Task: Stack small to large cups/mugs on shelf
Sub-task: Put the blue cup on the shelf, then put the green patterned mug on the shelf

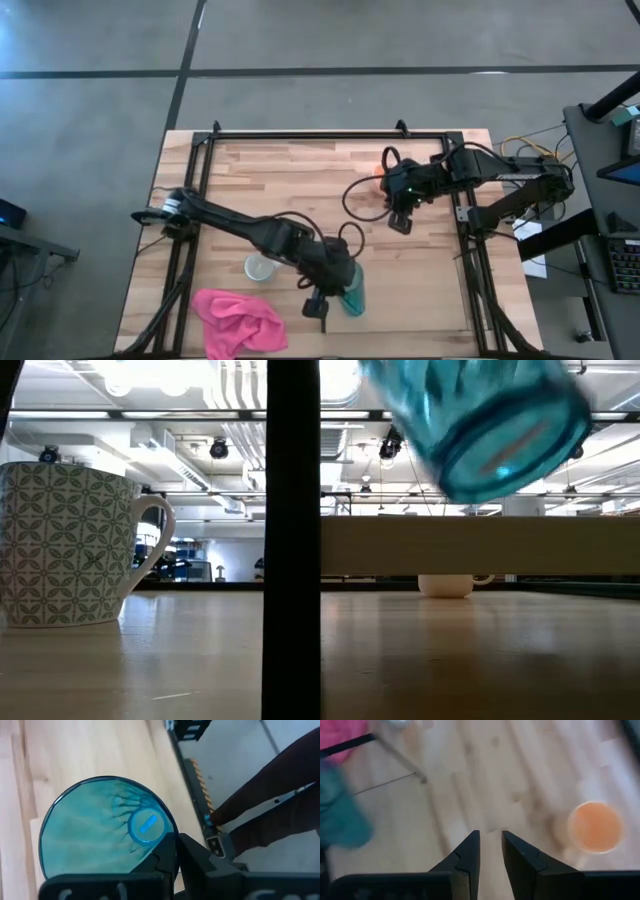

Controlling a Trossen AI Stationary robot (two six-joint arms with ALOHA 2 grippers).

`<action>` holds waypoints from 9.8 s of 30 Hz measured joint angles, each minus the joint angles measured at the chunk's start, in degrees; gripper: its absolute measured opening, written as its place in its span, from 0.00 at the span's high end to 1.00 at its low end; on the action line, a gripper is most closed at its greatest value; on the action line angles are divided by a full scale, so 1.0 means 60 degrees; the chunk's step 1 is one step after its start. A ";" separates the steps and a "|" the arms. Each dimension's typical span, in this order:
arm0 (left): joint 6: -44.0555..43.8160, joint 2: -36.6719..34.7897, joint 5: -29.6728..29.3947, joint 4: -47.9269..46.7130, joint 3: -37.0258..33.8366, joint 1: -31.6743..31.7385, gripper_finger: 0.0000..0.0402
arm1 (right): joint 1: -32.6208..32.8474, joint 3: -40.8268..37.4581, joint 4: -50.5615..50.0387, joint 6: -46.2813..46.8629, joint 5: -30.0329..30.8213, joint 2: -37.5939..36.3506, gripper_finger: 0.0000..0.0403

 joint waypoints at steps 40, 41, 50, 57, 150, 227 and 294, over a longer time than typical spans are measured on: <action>-0.0739 0.0072 -0.0698 -0.0267 -0.0218 -0.0087 1.00 | 0.5711 -0.4713 0.7256 0.7833 0.1992 0.0069 0.98; -0.0739 0.0072 -0.0706 -0.0285 -0.0218 -0.0087 1.00 | 0.5759 -0.4834 0.7521 0.8014 0.2039 0.0122 0.98; -0.0742 0.0123 -0.0746 -0.0183 -0.0225 -0.0094 1.00 | 0.6089 -0.4823 0.8811 0.8349 0.2268 0.1299 0.98; -0.0943 0.0146 -0.0746 0.0070 -0.0239 -0.0105 1.00 | 0.6084 -0.4291 0.8707 0.8311 0.2278 0.2329 0.98; -0.2574 -0.1798 -0.0896 -0.4704 0.0267 -0.0324 0.90 | 0.6393 -0.0361 0.3854 0.5478 0.2618 0.1559 0.98; 0.0081 -0.2186 -0.2028 -0.4962 -0.4771 0.0113 0.90 | 0.5427 0.0270 0.3703 0.4356 0.2169 0.1490 0.79; 0.0019 -0.2197 -0.2698 -0.3343 -0.5345 0.0505 1.00 | 0.5427 0.0266 0.3701 0.4353 0.2173 0.1497 0.81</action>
